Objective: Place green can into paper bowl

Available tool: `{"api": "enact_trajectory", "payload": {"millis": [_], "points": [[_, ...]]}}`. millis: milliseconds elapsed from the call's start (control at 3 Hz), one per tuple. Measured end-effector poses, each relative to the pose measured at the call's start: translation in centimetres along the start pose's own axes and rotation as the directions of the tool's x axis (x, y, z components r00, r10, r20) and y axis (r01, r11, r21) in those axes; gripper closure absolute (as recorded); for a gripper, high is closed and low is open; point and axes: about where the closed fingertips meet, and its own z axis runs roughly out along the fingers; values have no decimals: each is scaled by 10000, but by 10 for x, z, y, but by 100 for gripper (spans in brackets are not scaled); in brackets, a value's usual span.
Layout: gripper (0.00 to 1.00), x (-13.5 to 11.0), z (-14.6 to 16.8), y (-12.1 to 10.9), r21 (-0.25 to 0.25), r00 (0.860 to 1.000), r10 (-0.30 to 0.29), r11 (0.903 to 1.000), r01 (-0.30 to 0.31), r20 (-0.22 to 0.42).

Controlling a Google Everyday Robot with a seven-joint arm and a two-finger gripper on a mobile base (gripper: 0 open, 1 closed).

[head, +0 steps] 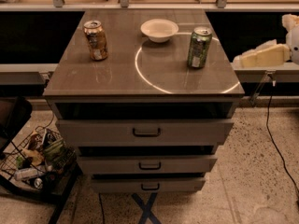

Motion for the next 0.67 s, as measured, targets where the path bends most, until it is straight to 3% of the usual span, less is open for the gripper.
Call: {"api": "enact_trajectory", "payload": {"millis": [333,667], "points": [[0,-8,8,-17,634,9986,123,9979,-155,515],[0,-9,7,-17,646,9988,105,9978,-137,487]]}}
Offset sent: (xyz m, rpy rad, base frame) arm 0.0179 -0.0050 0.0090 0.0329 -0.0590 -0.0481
